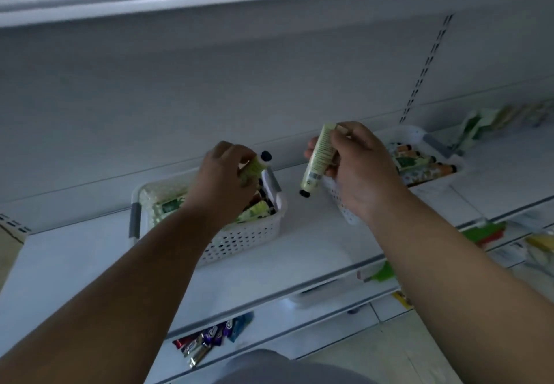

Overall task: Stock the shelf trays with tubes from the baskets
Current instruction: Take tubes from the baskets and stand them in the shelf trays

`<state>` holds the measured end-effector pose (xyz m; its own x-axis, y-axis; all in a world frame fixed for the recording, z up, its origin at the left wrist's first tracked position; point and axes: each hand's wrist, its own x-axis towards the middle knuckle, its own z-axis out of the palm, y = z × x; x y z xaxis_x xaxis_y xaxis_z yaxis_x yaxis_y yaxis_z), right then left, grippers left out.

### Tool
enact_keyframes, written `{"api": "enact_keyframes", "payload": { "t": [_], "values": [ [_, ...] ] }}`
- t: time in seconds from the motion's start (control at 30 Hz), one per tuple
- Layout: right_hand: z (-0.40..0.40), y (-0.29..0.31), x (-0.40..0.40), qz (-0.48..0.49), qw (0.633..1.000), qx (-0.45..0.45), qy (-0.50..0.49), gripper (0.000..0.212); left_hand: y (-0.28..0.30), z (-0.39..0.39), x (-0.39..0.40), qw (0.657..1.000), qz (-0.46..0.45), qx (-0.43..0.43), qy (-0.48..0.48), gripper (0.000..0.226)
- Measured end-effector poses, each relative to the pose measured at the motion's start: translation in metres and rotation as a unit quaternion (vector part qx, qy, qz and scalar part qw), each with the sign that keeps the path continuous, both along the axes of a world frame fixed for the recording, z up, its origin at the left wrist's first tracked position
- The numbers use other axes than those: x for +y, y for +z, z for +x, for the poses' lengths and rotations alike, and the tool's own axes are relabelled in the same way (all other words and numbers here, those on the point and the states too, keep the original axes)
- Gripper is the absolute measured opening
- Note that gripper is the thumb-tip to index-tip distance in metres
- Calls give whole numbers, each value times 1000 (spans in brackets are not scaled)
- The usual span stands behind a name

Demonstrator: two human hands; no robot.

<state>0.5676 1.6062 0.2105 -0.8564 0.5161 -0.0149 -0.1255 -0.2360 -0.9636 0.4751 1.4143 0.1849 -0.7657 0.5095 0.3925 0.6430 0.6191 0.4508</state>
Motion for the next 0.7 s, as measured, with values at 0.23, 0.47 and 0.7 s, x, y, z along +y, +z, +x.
{"api": "enact_keyframes", "payload": {
  "t": [0.23, 0.47, 0.7],
  "values": [
    [57, 11, 77, -206, 975, 29, 83, 36, 29, 96, 72, 993, 104, 18, -59, 30],
    [167, 15, 221, -112, 993, -3, 41, 26, 5, 179, 237, 949, 203, -230, -76, 22],
    [217, 12, 341, 21, 997, -68, -14, 12, -9, 221, 360, 892, 250, -366, -87, 10]
  ]
}}
